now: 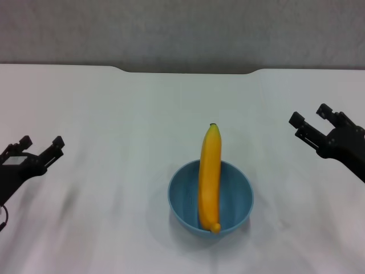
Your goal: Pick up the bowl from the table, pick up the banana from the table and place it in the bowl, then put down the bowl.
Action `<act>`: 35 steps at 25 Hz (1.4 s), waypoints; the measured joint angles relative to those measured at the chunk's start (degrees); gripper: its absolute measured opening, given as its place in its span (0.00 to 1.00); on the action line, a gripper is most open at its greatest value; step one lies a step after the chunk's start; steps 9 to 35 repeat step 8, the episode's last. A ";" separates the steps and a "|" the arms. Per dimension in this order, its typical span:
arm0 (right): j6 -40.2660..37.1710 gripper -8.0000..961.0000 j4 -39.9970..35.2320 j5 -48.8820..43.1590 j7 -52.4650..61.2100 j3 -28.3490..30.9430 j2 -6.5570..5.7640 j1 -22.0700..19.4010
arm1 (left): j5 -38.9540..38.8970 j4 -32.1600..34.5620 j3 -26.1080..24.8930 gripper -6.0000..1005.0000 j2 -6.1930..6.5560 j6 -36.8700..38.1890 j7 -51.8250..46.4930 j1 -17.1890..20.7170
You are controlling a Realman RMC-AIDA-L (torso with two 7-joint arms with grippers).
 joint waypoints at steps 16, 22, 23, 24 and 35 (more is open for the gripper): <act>-6.02 0.90 2.60 0.86 0.41 -2.39 0.15 1.38 | 0.20 4.00 0.23 0.87 -0.42 -0.40 2.21 -1.91; -6.02 0.90 2.60 0.86 0.41 -2.39 0.15 1.38 | 0.20 4.00 0.23 0.87 -0.42 -0.40 2.21 -1.91; -6.02 0.90 2.60 0.86 0.41 -2.39 0.15 1.38 | 0.20 4.00 0.23 0.87 -0.42 -0.40 2.21 -1.91; -6.02 0.90 2.60 0.86 0.41 -2.39 0.15 1.38 | 0.20 4.00 0.23 0.87 -0.42 -0.40 2.21 -1.91; -6.02 0.90 2.60 0.86 0.41 -2.39 0.15 1.38 | 0.20 4.00 0.23 0.87 -0.42 -0.40 2.21 -1.91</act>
